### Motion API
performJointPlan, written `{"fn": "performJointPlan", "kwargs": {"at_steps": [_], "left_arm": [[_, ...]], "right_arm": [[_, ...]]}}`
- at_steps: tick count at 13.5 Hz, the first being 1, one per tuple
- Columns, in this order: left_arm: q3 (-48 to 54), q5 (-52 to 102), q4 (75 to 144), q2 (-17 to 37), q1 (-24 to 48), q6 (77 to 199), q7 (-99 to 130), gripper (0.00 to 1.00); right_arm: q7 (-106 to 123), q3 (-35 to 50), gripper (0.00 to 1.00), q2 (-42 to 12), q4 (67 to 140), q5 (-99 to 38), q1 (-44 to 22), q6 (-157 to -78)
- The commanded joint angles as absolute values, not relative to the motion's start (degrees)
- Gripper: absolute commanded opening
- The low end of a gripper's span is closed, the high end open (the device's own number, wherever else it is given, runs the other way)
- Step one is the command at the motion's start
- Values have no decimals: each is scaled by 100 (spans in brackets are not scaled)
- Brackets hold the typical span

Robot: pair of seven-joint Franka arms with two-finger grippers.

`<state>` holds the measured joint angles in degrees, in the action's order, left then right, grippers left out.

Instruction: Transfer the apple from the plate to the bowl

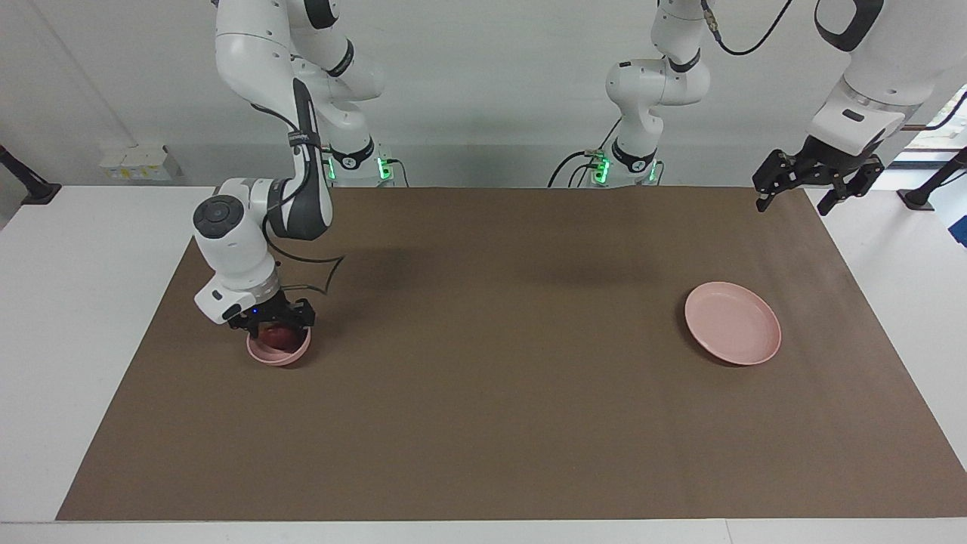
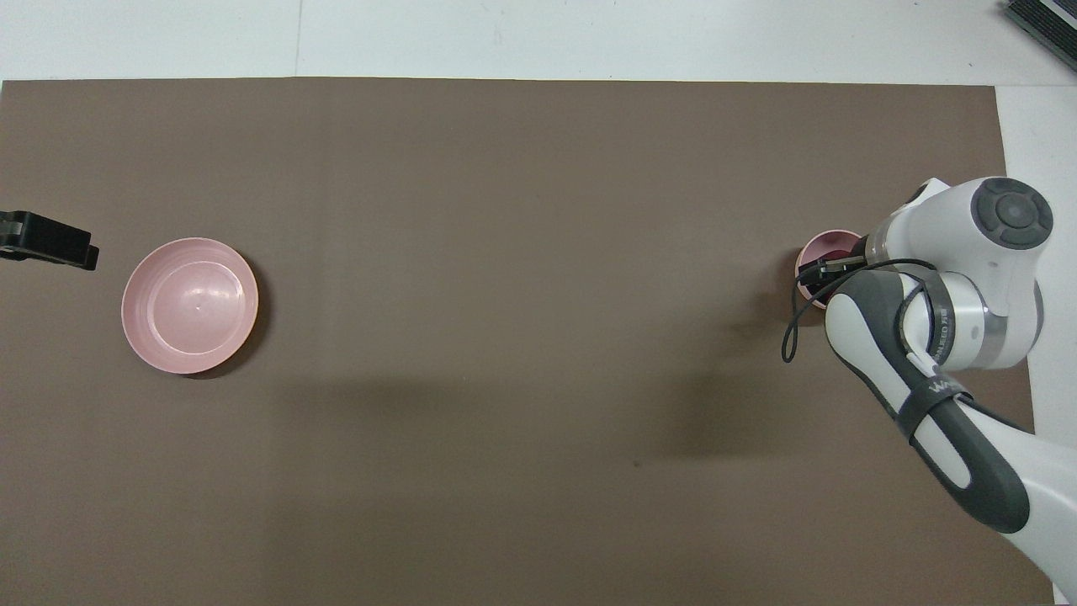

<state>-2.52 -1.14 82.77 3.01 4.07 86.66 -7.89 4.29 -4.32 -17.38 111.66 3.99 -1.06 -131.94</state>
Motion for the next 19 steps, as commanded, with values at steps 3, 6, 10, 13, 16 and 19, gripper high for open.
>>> {"fn": "performJointPlan", "kwargs": {"at_steps": [3,6,10,13,16,19], "left_arm": [[-334,-53,8306,237,448,8561,-879,100],[-334,-53,8306,237,448,8552,-879,100],[-334,254,8394,202,431,8622,-844,100],[-334,229,8394,185,431,8561,-879,100],[-334,237,8393,185,431,8543,-870,100],[-334,237,8385,185,431,8543,-870,100]], "right_arm": [[492,-378,100,-1390,10557,413,-70,-12246],[483,-334,100,-977,10284,396,-149,-11603],[501,-334,100,-274,10117,326,-149,-10691],[501,-334,100,-167,9215,229,-149,-9444],[492,-378,100,-176,8536,28,-115,-8537],[475,-378,100,112,8751,-132,-114,-8480]]}}
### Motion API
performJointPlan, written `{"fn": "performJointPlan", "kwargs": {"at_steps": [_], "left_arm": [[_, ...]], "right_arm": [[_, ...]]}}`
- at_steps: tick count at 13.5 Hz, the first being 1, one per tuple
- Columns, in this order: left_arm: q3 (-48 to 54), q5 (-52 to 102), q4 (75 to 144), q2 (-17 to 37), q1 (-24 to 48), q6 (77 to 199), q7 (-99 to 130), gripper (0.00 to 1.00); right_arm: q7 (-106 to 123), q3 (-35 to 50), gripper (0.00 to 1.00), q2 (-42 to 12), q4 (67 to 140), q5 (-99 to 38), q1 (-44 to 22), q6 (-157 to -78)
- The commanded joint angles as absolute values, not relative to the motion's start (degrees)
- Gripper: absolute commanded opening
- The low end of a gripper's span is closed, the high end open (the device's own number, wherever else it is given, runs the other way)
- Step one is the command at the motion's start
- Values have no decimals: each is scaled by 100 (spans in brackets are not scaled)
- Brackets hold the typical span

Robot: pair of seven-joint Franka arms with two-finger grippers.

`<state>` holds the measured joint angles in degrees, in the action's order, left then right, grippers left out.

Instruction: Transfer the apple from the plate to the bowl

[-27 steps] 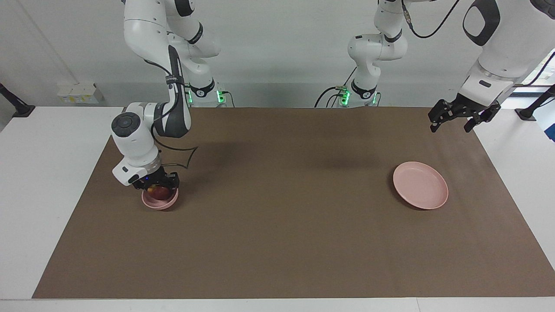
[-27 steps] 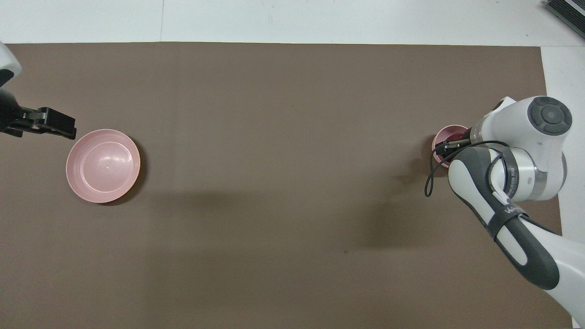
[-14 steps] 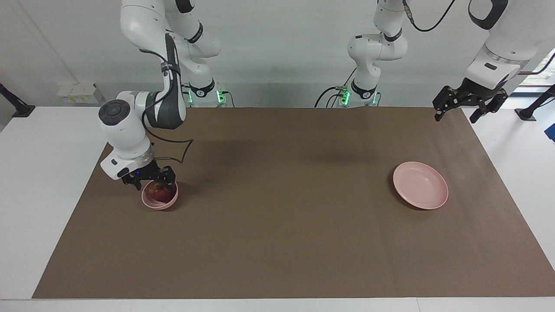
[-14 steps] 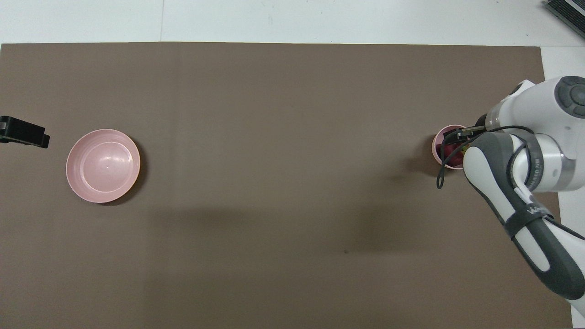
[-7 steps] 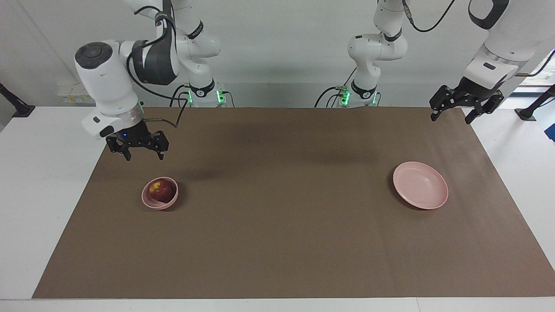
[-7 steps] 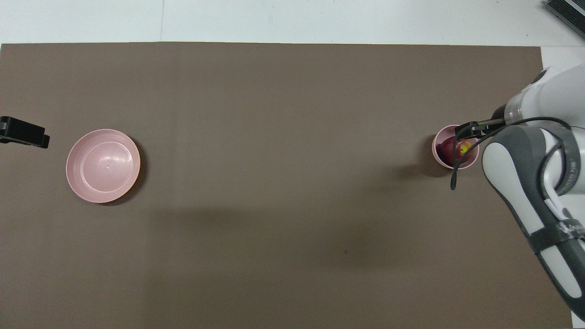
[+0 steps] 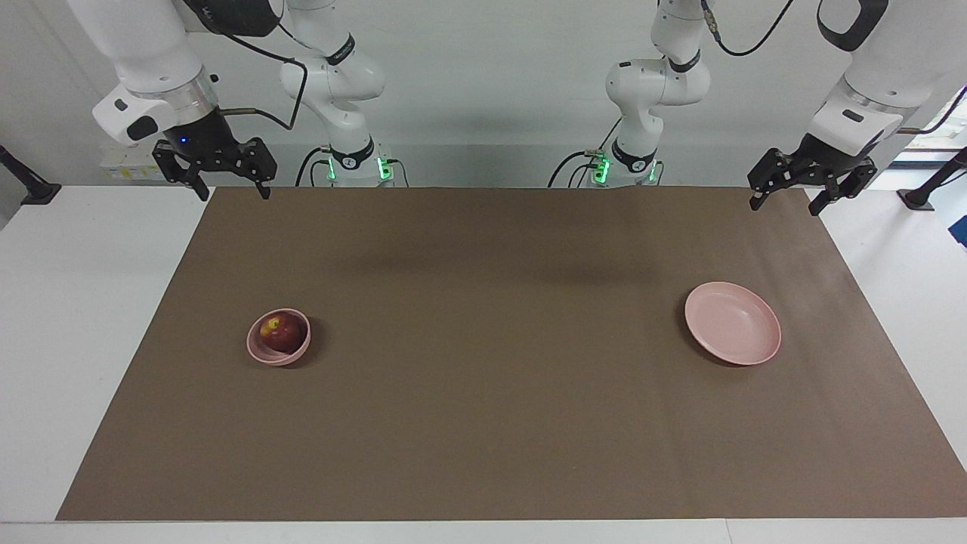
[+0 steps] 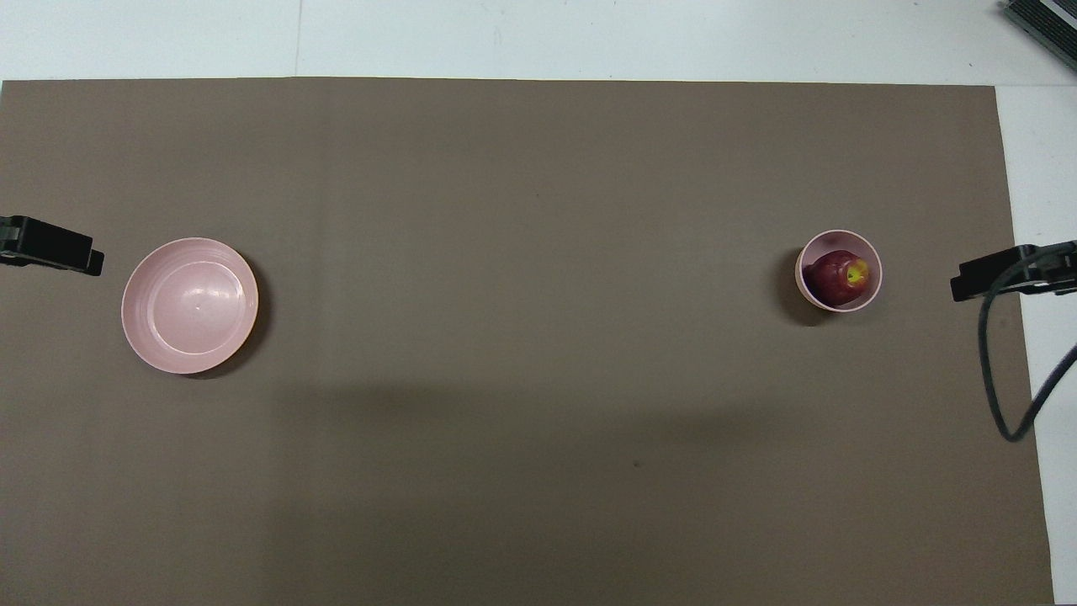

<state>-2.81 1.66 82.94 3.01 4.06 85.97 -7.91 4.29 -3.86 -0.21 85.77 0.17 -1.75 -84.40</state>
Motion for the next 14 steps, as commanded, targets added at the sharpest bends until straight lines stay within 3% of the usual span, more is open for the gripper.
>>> {"fn": "performJointPlan", "kwargs": {"at_steps": [1,14], "left_arm": [[-334,237,8393,185,431,8543,-870,100],[-334,229,8385,185,431,8543,-870,100]], "right_arm": [[483,-378,100,280,9050,-114,-123,-8690],[554,-255,100,246,8886,88,-158,-8587]]}}
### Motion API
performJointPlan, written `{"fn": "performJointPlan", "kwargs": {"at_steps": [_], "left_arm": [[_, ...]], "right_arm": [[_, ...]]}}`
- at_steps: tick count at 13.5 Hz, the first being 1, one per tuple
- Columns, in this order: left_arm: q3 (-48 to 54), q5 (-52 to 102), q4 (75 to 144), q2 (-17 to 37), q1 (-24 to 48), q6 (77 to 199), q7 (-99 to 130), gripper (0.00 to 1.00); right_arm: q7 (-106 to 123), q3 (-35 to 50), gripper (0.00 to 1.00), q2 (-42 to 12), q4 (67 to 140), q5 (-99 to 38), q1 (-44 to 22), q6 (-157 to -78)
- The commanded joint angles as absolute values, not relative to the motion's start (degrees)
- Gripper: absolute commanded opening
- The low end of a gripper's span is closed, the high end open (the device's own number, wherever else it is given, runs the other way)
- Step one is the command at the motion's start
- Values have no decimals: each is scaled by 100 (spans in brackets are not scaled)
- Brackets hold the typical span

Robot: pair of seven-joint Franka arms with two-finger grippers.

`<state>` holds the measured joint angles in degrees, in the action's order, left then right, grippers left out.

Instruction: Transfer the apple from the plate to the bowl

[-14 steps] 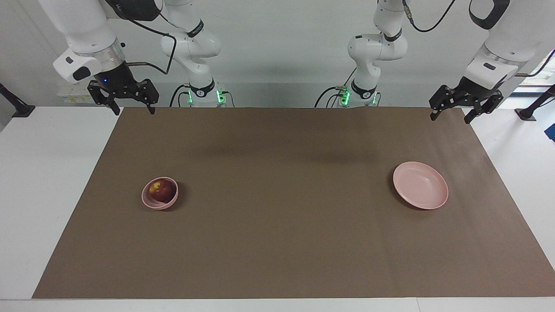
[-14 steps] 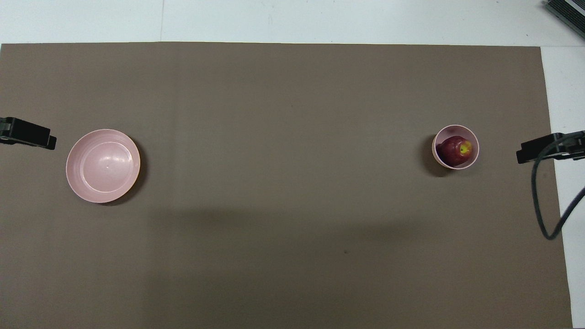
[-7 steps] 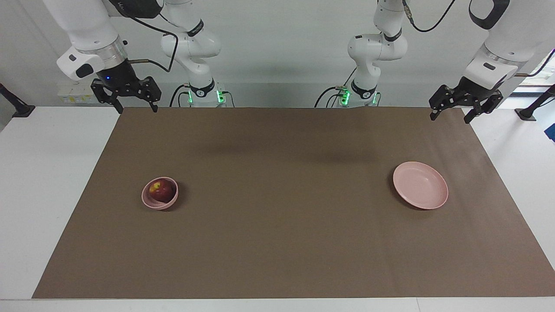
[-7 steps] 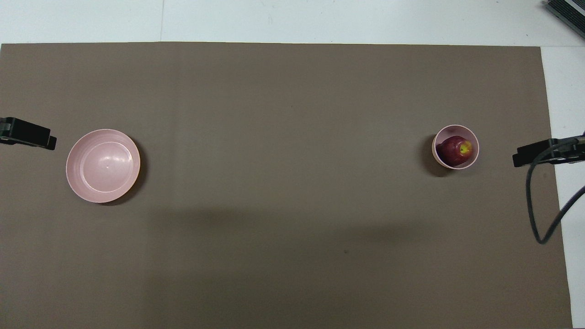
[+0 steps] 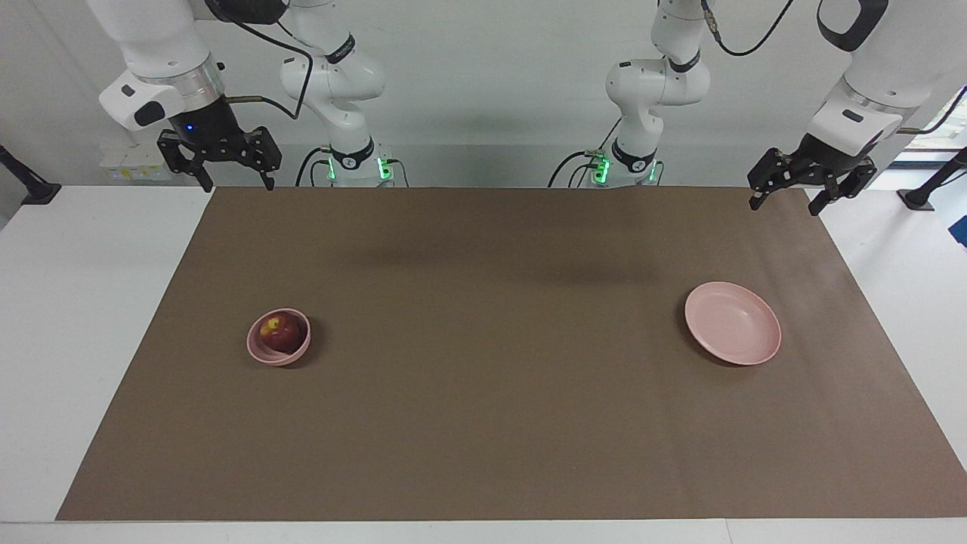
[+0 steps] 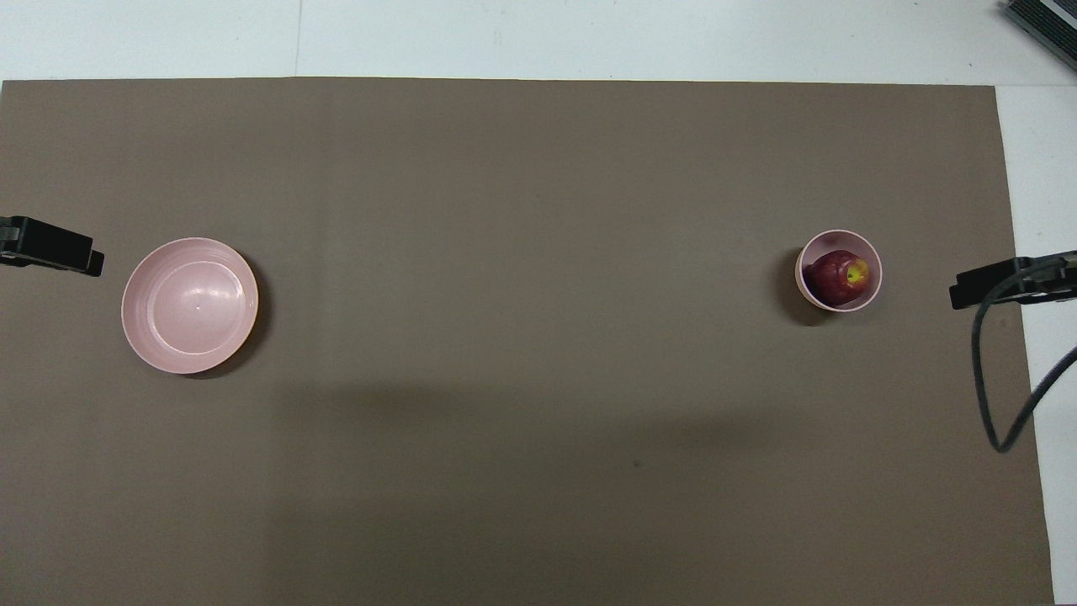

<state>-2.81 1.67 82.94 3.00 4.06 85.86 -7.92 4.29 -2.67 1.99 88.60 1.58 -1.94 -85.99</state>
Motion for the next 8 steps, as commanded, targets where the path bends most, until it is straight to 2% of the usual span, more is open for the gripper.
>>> {"fn": "performJointPlan", "kwargs": {"at_steps": [1,8], "left_arm": [[-334,237,8385,185,431,8543,-870,100],[-334,237,8385,185,431,8543,-870,100]], "right_arm": [[510,-255,100,255,8877,88,-158,-8587],[554,-255,100,272,8912,88,-167,-8631]]}}
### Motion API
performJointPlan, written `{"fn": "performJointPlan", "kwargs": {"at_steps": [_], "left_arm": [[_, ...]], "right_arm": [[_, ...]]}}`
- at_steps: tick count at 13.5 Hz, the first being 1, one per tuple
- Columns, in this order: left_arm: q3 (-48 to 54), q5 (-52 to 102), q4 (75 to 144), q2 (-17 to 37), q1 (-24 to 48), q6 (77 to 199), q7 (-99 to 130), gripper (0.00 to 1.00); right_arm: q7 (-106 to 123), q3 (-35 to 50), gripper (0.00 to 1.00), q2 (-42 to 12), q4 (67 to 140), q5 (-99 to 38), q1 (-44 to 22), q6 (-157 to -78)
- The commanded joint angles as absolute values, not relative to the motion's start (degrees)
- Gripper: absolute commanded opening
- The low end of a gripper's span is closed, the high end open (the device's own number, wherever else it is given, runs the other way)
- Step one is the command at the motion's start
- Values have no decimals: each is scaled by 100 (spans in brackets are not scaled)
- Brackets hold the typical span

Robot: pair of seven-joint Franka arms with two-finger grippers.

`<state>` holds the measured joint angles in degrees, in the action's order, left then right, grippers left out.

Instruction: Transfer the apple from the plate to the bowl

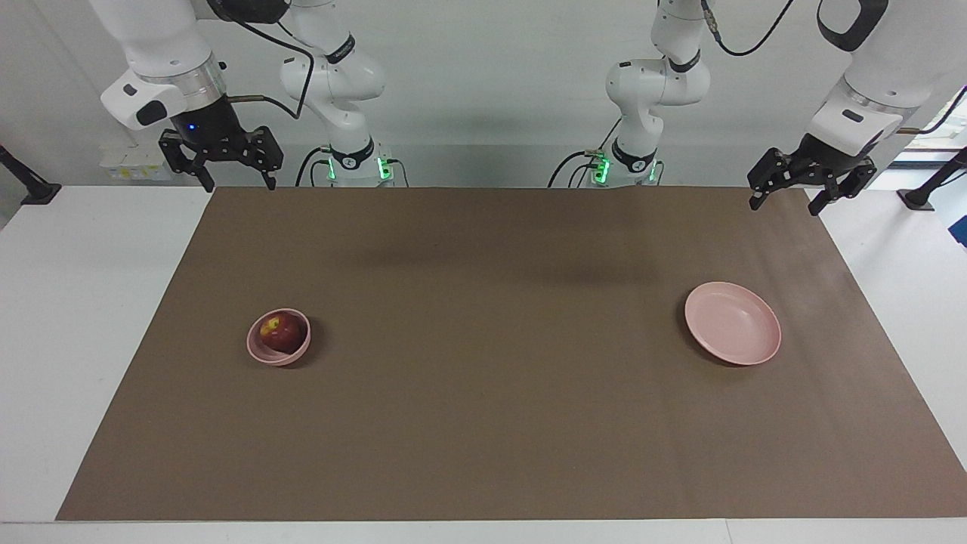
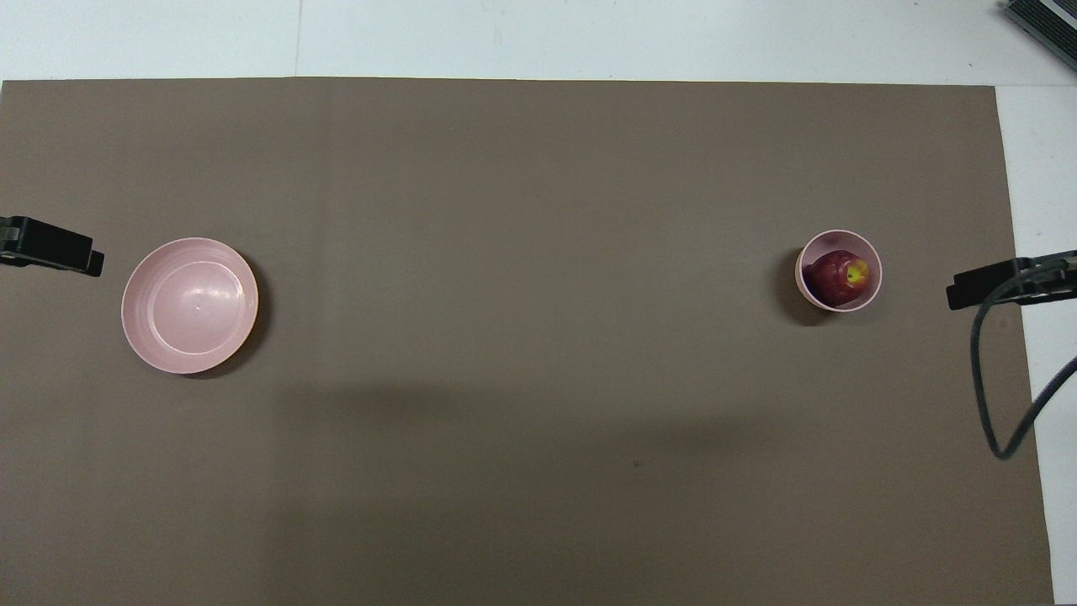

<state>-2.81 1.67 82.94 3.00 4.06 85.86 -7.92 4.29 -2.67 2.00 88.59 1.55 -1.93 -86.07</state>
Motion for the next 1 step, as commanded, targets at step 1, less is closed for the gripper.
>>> {"fn": "performJointPlan", "kwargs": {"at_steps": [1], "left_arm": [[-334,229,8393,185,431,8543,-870,100]], "right_arm": [[554,-255,100,290,8938,88,-158,-8631]]}}
